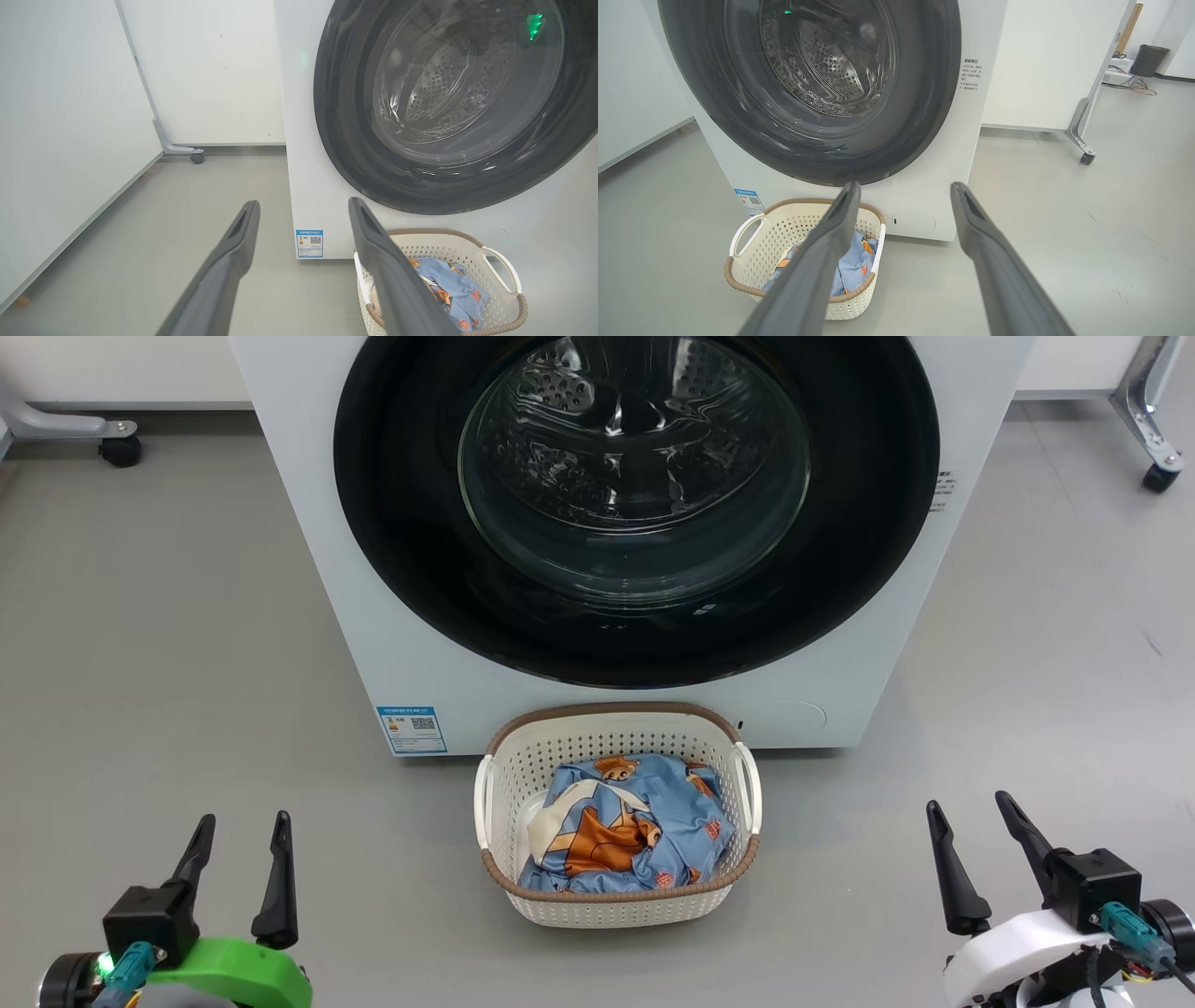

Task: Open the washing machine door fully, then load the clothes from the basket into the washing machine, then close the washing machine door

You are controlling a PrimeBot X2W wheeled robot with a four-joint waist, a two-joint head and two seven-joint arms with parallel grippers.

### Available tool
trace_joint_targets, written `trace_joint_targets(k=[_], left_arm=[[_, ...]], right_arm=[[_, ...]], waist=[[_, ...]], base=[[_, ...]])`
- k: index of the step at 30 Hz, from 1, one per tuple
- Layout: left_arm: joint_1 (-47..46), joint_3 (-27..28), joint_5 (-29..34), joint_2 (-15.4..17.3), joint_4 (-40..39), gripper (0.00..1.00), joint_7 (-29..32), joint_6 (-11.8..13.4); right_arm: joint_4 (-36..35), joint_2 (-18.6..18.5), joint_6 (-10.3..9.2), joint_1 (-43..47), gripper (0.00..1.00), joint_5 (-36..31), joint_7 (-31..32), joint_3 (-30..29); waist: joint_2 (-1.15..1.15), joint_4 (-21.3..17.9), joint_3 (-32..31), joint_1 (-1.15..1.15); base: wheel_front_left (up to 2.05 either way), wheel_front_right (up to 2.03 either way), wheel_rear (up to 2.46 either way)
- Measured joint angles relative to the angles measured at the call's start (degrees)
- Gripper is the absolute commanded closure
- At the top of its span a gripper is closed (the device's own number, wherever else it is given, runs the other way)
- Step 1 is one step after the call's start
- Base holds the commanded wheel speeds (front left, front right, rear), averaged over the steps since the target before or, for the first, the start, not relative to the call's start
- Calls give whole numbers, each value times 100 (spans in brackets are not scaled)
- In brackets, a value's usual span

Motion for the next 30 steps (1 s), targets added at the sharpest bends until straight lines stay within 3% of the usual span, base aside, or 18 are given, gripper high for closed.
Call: trace_joint_targets(k=[30], left_arm=[[43,171,145,-167,8,0,-1,-1]], right_arm=[[181,87,1,-15,0,-127,-31,-135]], waist=[[0,41,20,0]], base=[[1,1,-3]])
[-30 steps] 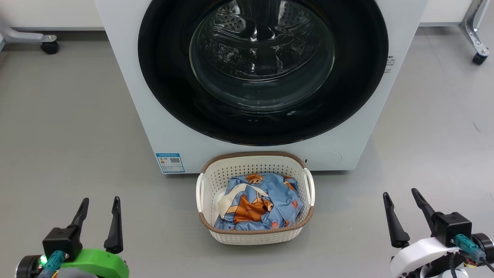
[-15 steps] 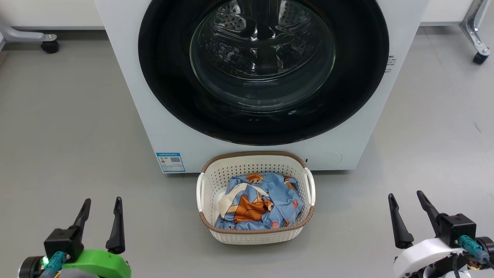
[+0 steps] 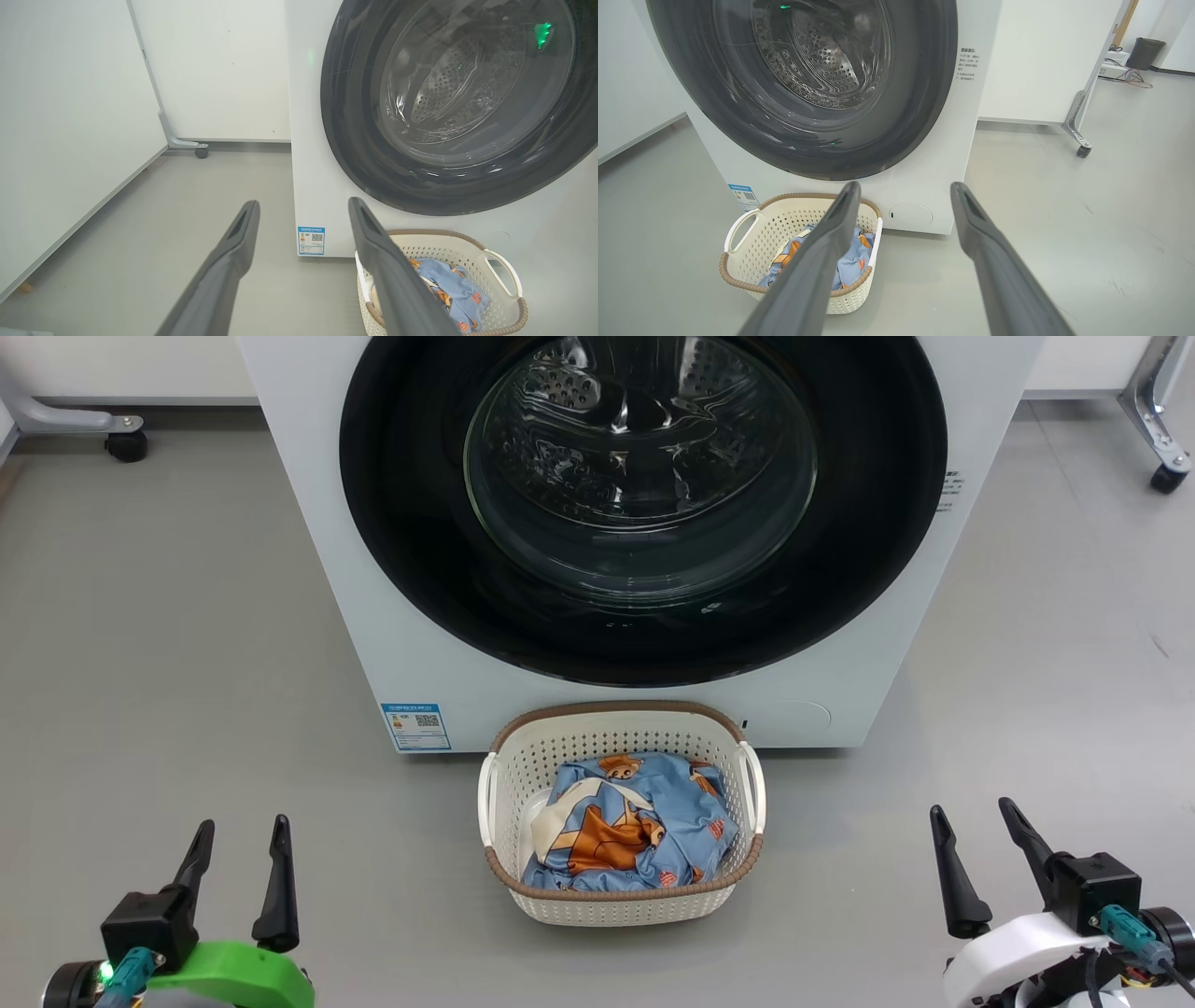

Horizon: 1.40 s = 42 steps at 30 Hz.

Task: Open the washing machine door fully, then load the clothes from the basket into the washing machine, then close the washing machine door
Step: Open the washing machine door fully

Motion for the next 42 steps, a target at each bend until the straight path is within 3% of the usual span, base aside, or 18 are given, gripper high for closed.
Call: trace_joint_targets(k=[20,42], left_arm=[[23,121,-24,-47,-2,0,0,0],[18,337,-91,-146,-62,0,0,0]], right_arm=[[25,99,0,1,0,-1,0,13],[-37,113,0,-1,0,0,0,-1]], waist=[[0,-100,29,0],[0,-173,114,0]], base=[[38,38,-77],[79,79,-157]])
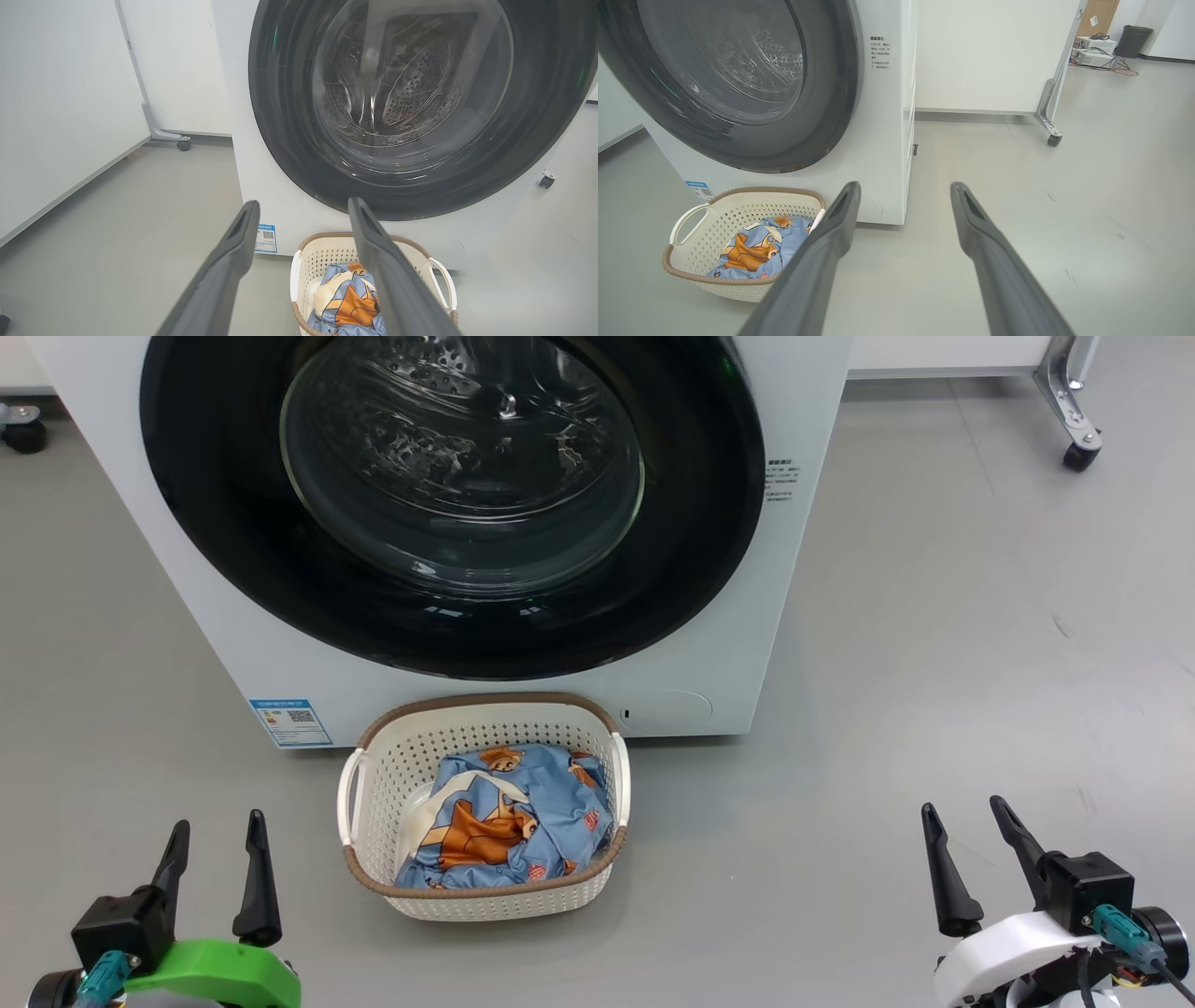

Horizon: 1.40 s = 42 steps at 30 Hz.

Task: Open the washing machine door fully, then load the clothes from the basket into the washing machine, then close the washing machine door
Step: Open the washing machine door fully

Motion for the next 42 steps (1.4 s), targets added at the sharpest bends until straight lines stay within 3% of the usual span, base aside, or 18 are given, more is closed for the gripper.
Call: trace_joint_targets(k=[17,34,35,36,42], left_arm=[[-3,-8,0,-9,2,0,0,0],[-4,-5,0,-14,9,0,0,0],[-4,-3,0,-15,9,0,0,0],[-4,0,0,-15,9,0,0,0],[-3,9,0,-18,12,0,0,0]], right_arm=[[-44,1,0,-19,0,-1,0,-31],[-154,3,0,-35,0,-42,0,-110],[-154,3,0,-35,61,-43,0,-111],[-154,3,0,-35,100,-42,0,-107],[-187,36,0,-35,100,-33,0,-88]], waist=[[0,-13,35,0],[0,4,-56,0],[0,5,-62,0],[0,5,-67,0],[0,-1,-103,0]], base=[[51,51,-102],[13,13,-25],[0,0,0],[0,0,0],[0,0,0]])
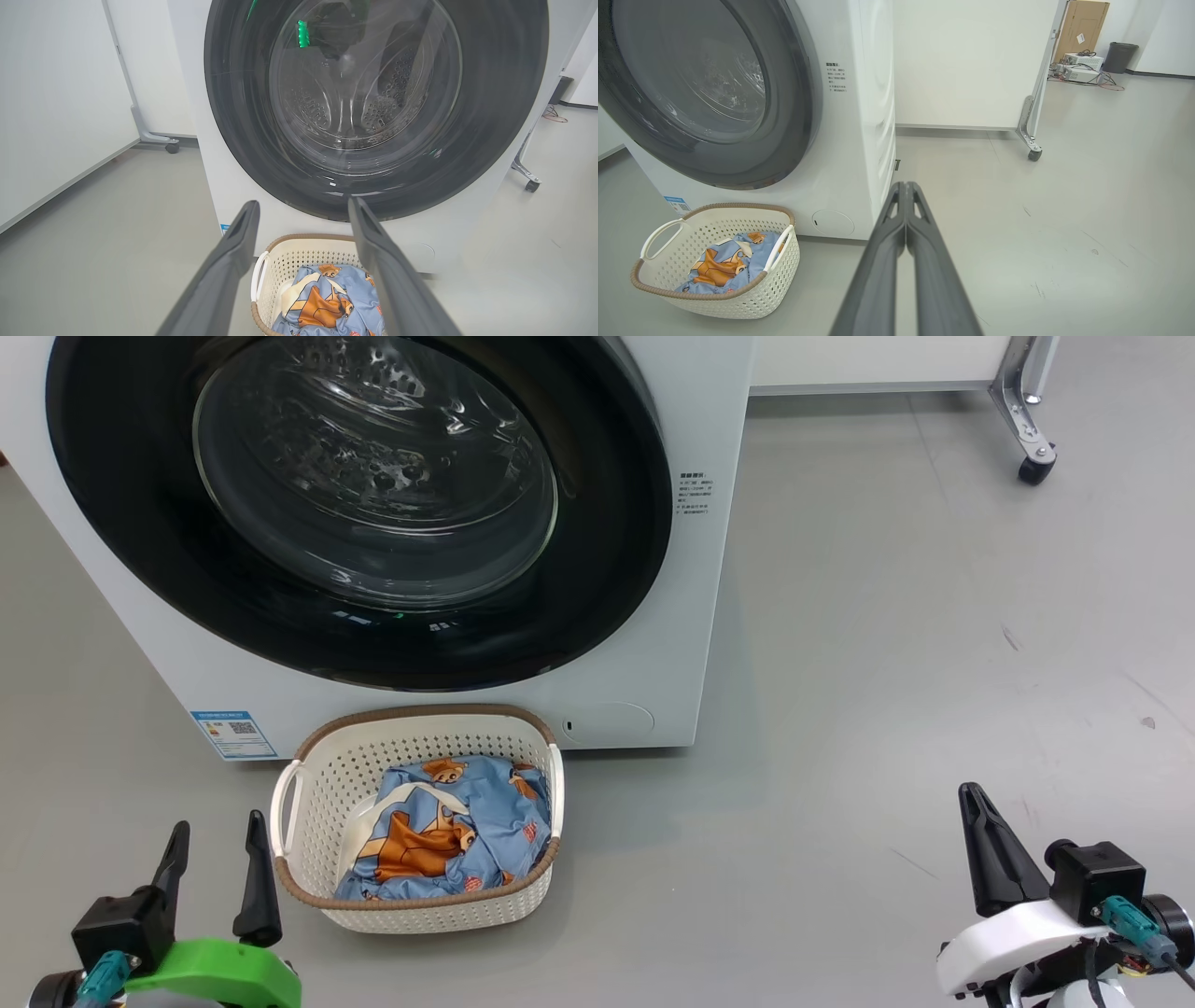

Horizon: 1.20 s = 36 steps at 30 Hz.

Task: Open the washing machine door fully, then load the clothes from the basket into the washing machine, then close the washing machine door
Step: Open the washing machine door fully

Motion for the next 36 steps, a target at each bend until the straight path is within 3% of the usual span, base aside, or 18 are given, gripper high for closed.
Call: trace_joint_targets(k=[4,9,17,27,36], left_arm=[[2,11,0,-1,-2,0,0,0],[5,11,0,-3,-11,0,0,0],[36,-20,-1,-5,-64,0,0,0],[40,-159,-147,-29,-148,0,0,0],[40,-203,-219,-5,-260,0,0,0]], right_arm=[[-107,227,0,0,100,386,0,-245],[-119,577,-1,9,100,1881,0,-577],[-162,517,-1,13,100,4503,-16,-1128],[-176,499,-2,-6,100,7083,-16,-978],[-445,497,-2,-269,100,8407,352,-1822]], waist=[[0,-14,-18,0],[0,-39,-31,0],[0,-47,-3,0],[0,31,109,0],[0,186,351,0]], base=[[0,0,0],[0,0,0],[0,0,0],[0,0,0],[0,0,0]])
